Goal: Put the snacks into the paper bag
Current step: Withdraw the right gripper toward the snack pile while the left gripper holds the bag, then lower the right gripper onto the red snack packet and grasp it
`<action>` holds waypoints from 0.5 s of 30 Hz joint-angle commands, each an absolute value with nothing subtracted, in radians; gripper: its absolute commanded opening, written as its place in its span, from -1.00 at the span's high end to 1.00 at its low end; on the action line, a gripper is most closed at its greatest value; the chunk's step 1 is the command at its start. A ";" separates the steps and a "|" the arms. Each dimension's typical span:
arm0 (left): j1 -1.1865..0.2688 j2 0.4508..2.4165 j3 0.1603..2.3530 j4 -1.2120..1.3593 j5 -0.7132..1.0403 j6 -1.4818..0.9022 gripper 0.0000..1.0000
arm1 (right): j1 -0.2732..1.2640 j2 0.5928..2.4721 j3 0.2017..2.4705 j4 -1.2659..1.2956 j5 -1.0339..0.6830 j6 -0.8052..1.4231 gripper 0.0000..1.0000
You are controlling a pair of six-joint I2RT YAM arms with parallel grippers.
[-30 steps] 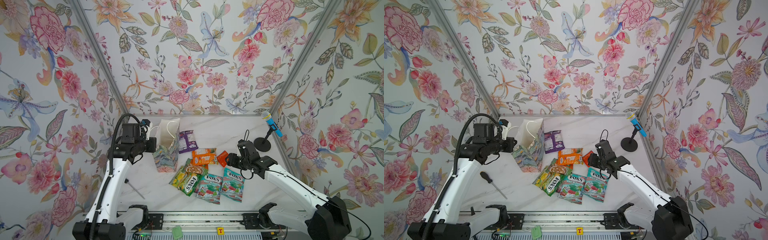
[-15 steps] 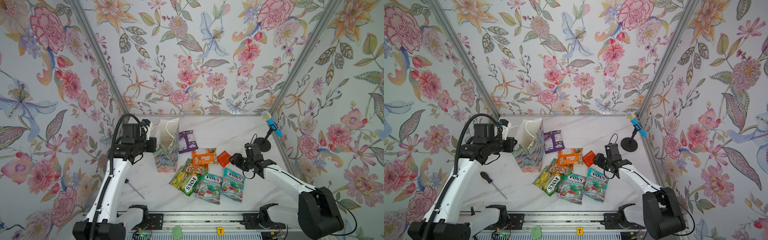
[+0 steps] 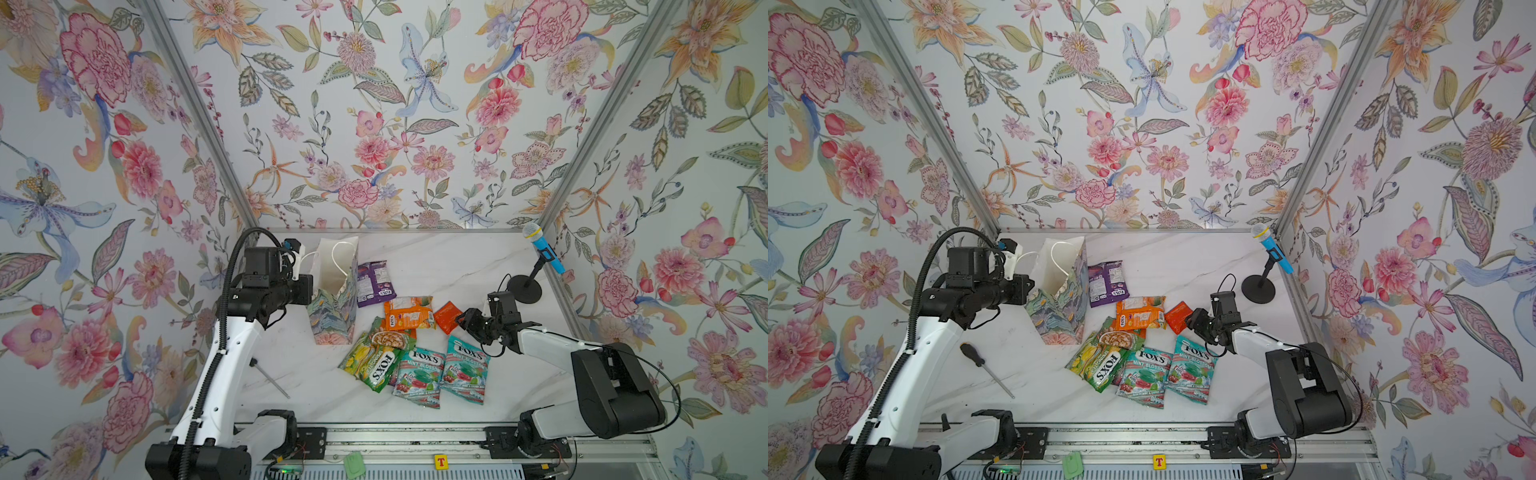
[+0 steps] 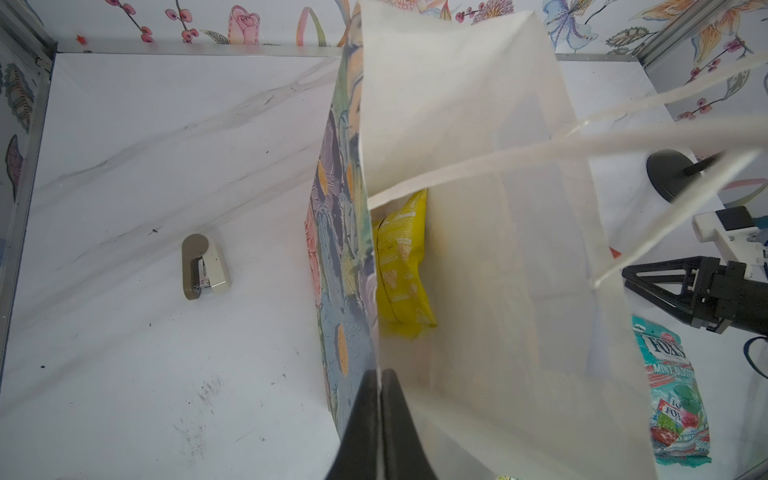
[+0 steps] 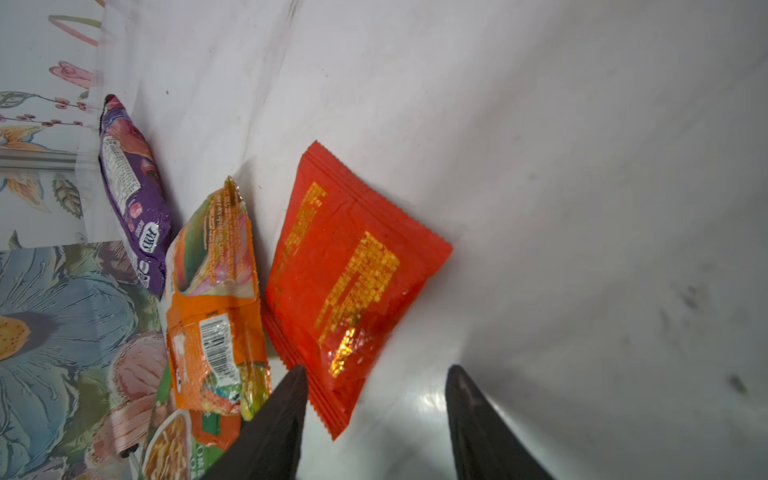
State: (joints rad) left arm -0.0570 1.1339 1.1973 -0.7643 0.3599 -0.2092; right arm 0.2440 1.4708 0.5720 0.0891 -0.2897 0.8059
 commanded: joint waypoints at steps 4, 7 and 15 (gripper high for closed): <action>-0.047 1.129 1.182 -0.766 0.356 -0.212 0.90 | 0.238 1.553 0.561 0.222 -0.318 0.857 -0.11; -0.044 1.128 1.182 -0.765 0.354 -0.212 0.90 | 0.238 1.596 0.565 0.261 -0.319 0.874 -0.11; -0.045 1.126 1.183 -0.770 0.353 -0.210 0.89 | 0.238 1.645 0.564 0.339 -0.321 0.897 0.42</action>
